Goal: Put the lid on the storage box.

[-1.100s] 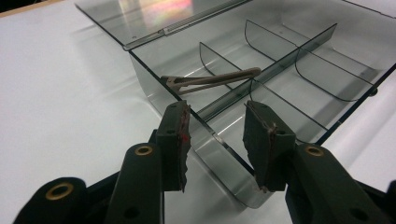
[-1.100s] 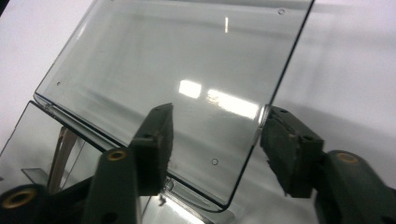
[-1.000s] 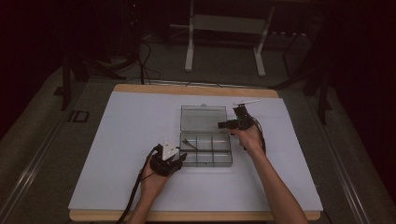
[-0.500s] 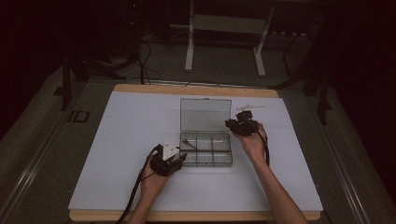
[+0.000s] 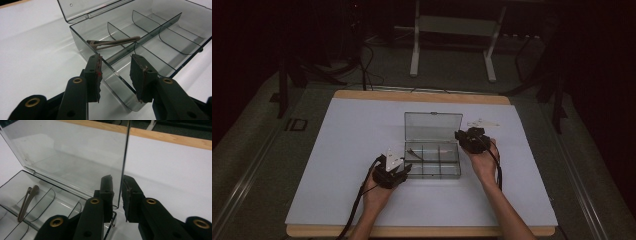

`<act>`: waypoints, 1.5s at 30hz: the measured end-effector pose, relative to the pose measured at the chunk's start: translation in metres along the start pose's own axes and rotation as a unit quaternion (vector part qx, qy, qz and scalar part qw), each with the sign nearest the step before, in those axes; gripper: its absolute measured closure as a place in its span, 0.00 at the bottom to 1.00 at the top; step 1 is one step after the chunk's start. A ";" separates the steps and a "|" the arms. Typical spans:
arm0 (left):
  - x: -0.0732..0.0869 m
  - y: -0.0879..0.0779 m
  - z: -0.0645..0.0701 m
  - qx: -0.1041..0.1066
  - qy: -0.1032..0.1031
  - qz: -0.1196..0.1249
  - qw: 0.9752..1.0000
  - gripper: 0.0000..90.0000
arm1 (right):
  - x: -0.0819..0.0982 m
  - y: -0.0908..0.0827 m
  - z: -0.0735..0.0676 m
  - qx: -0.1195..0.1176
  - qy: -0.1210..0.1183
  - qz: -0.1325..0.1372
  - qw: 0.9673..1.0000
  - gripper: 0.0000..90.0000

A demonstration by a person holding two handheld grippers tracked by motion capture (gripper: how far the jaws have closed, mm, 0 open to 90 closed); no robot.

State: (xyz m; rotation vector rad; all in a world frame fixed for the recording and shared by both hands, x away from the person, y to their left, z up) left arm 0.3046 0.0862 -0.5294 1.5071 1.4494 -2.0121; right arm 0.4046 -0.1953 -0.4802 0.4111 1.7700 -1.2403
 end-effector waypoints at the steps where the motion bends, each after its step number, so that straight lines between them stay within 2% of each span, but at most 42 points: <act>1: 0.000 0.000 0.000 0.001 -0.004 0.000 1.000 0.69 | 0.000 -0.001 0.000 0.000 0.001 0.000 1.000 0.89; 10: 0.000 -0.001 -0.001 0.008 -0.010 0.000 1.000 0.70 | 0.007 -0.006 -0.001 0.000 0.001 0.010 1.000 0.93; 24: -0.001 -0.003 0.000 0.011 0.000 -0.007 1.000 0.69 | 0.010 -0.014 -0.003 0.003 0.009 0.024 1.000 0.96; 30: -0.002 -0.005 -0.004 0.024 0.004 -0.010 1.000 0.70 | 0.013 -0.015 -0.004 0.003 0.010 0.028 1.000 0.96; 33: -0.004 -0.008 -0.007 0.031 -0.001 -0.005 1.000 0.72 | 0.014 -0.015 -0.004 0.002 0.011 0.026 1.000 0.96; 36: -0.010 -0.013 -0.010 0.033 -0.011 0.008 0.999 0.75 | 0.015 -0.015 -0.004 0.002 0.013 0.028 1.000 0.95; 41: -0.033 -0.022 -0.015 0.026 -0.025 0.037 0.999 0.82 | 0.016 -0.017 -0.005 0.001 0.016 0.028 0.999 0.95; 45: -0.050 -0.026 -0.019 0.023 -0.045 0.048 0.998 0.93 | 0.017 -0.017 -0.005 -0.002 0.019 0.030 0.999 0.94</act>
Point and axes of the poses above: each handheld gripper's, and its own axes: y roughly forward along the jaws, x roughly out of its underside, z roughly to its right, the point moved 1 cm from there along y, roughly forward along the jaws, and after that the axes turned 1 degree about y, right-handed, at the moved point
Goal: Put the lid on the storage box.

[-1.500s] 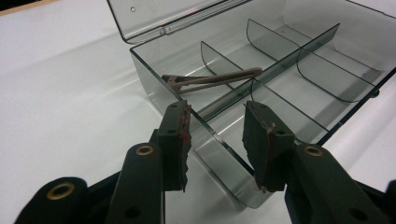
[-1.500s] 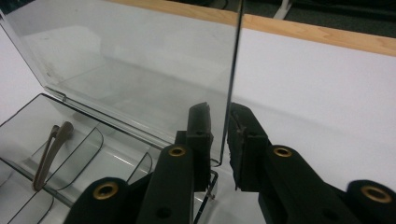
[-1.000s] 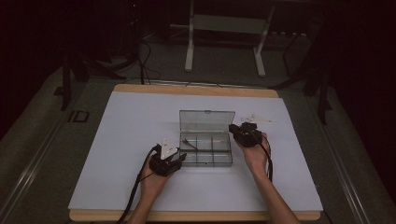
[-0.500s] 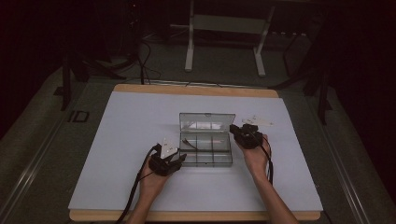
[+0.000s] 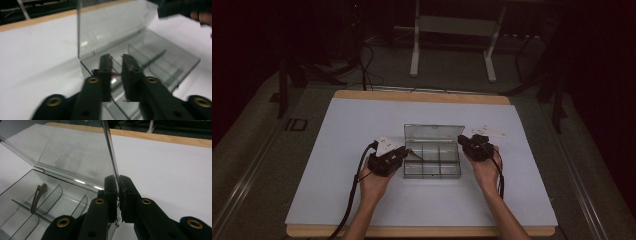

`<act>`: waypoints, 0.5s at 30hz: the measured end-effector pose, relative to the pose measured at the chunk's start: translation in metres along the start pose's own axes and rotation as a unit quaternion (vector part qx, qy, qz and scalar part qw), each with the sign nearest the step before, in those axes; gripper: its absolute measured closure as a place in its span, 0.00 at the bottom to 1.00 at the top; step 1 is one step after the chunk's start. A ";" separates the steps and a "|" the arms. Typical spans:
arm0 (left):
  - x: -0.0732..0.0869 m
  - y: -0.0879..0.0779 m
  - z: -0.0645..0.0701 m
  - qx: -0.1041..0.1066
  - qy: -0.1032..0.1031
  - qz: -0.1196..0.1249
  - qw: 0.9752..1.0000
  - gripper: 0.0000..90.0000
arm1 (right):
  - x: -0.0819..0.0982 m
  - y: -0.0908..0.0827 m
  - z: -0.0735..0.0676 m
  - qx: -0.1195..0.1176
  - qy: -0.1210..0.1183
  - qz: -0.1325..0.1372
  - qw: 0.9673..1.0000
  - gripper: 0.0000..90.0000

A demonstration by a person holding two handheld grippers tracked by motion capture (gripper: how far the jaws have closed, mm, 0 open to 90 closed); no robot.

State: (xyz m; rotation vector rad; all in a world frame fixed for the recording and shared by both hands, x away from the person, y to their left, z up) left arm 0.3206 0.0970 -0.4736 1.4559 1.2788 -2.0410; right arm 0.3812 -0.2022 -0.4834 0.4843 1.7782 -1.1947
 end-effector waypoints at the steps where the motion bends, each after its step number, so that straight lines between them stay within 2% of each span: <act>1: -0.004 0.000 -0.001 0.000 -0.006 0.002 1.000 0.97 | 0.000 0.000 0.000 0.000 -0.001 0.000 1.000 0.94; 2: -0.007 0.000 -0.001 0.002 -0.011 0.004 1.000 0.99 | 0.000 -0.001 0.000 0.000 -0.001 0.000 1.000 0.94; 6: -0.017 0.003 0.000 -0.004 -0.019 0.005 1.000 1.00 | 0.000 -0.003 0.000 -0.004 0.003 0.003 1.000 0.94; 13: -0.024 0.006 0.002 -0.006 -0.034 0.011 0.999 1.00 | 0.000 -0.007 -0.001 -0.005 -0.001 0.004 1.000 0.93; 15: -0.025 0.006 0.002 -0.005 -0.032 0.012 0.999 1.00 | 0.002 -0.009 -0.002 -0.005 -0.010 0.004 1.000 0.91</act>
Point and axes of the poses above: each handheld gripper's, and its own axes: y roughly forward along the jaws, x roughly out of its underside, z roughly to its right, the point moved 1 cm from there along y, roughly forward along the jaws, and after that the axes turned 1 degree about y, right-handed, at the moved point
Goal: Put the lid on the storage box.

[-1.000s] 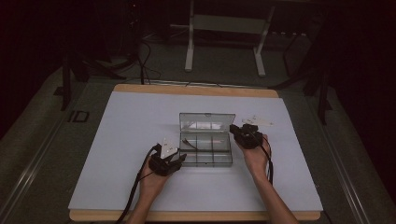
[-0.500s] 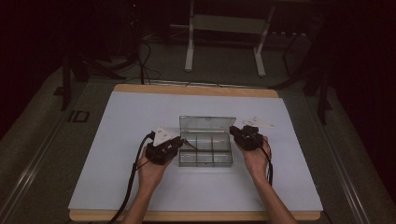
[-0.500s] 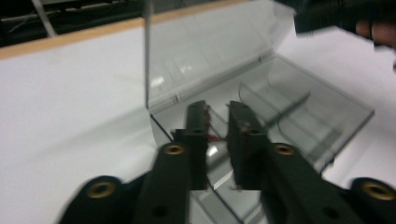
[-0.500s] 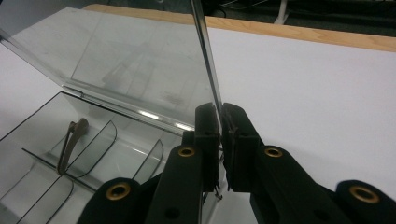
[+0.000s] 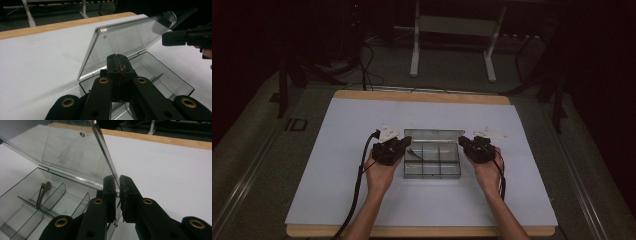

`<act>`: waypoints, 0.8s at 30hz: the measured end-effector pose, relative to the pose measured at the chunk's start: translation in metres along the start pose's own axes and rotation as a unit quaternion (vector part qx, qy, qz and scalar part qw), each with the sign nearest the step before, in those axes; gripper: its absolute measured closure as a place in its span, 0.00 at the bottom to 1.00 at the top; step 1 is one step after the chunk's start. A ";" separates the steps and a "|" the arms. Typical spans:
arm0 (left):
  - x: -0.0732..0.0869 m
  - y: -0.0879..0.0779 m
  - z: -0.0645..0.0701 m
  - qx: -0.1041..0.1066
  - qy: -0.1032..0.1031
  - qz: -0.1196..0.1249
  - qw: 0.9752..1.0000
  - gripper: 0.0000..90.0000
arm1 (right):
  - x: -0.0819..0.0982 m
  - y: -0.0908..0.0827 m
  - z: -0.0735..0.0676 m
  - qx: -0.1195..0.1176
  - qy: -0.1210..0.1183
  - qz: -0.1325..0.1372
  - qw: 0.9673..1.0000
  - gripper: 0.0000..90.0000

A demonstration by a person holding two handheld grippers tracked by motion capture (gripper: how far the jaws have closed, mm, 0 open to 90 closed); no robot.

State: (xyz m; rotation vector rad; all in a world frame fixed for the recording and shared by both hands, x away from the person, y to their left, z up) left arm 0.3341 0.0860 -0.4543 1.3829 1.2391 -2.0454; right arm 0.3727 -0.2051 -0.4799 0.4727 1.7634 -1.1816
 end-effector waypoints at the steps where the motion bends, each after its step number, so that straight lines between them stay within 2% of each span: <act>1: 0.000 0.000 0.000 -0.001 0.001 0.000 1.000 1.00 | 0.001 -0.001 0.000 -0.003 0.001 -0.002 1.000 0.90; 9: 0.005 -0.002 0.003 0.002 0.001 -0.002 1.000 1.00 | 0.010 -0.012 0.002 -0.009 0.001 0.001 1.000 0.85; 18: 0.013 -0.006 0.008 0.007 -0.001 -0.005 1.000 1.00 | 0.019 -0.027 0.007 0.007 -0.012 0.007 1.000 0.79; 24: 0.018 -0.007 0.010 0.011 0.001 -0.008 1.000 1.00 | 0.025 -0.031 0.012 0.011 -0.002 0.009 1.000 0.79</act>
Point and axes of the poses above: each handheld gripper's, and its own axes: y roughly forward along the jaws, x roughly out of its underside, z roughly to its right, the point moved 1 cm from there along y, roughly forward along the jaws, and after that the axes turned 1 degree about y, right-handed, at the moved point
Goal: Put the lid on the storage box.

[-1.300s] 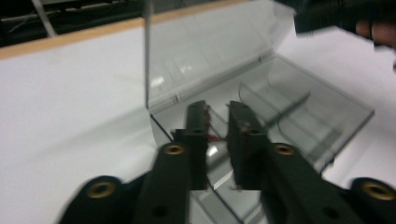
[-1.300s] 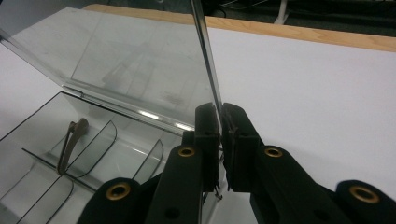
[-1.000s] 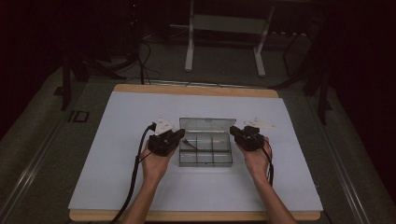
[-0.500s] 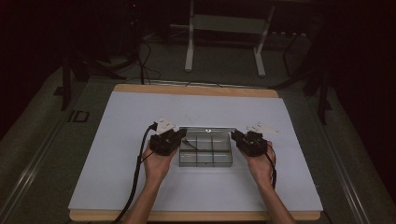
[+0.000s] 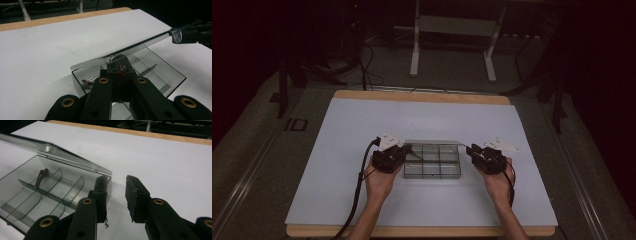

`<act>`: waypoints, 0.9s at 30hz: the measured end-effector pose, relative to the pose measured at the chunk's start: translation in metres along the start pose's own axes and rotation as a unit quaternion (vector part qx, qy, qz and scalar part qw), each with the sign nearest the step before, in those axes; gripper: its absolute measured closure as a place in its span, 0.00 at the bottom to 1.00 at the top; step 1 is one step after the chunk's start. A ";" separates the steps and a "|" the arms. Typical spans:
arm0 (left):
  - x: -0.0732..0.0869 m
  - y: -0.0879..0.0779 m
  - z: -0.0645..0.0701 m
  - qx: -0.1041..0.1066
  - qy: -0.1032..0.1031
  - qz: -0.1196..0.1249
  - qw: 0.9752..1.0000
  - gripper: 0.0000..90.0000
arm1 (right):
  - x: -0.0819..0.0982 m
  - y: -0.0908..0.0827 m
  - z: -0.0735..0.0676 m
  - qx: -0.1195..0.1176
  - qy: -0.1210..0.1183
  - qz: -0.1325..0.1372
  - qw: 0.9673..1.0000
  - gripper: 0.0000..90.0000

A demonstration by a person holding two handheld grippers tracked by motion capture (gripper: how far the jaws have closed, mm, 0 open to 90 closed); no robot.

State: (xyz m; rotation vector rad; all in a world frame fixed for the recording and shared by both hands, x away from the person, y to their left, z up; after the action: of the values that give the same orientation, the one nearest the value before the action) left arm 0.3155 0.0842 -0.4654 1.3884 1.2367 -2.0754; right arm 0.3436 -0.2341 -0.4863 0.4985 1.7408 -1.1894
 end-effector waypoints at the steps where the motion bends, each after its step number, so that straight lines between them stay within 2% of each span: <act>1: 0.001 0.000 0.001 0.000 0.002 -0.001 1.000 1.00 | 0.001 -0.001 0.001 0.001 0.001 0.000 1.000 0.79; 12: 0.013 -0.002 0.005 0.005 0.002 -0.002 1.000 1.00 | 0.005 -0.011 0.012 0.009 0.015 0.006 1.000 0.79; 27: 0.049 0.000 0.009 0.010 0.013 -0.027 0.999 1.00 | 0.007 -0.017 0.017 0.015 0.017 0.009 1.000 0.79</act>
State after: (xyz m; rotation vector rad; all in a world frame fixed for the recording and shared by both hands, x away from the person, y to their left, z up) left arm 0.2881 0.0849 -0.5065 1.4110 1.2803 -2.1182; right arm 0.3354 -0.2582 -0.4853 0.5550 1.7451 -1.2025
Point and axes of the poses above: each handheld gripper's, and its own axes: y roughly forward along the jaws, x roughly out of its underside, z roughly to its right, the point moved 1 cm from there along y, roughly forward along the jaws, and after that the axes turned 1 degree about y, right-handed, at the moved point
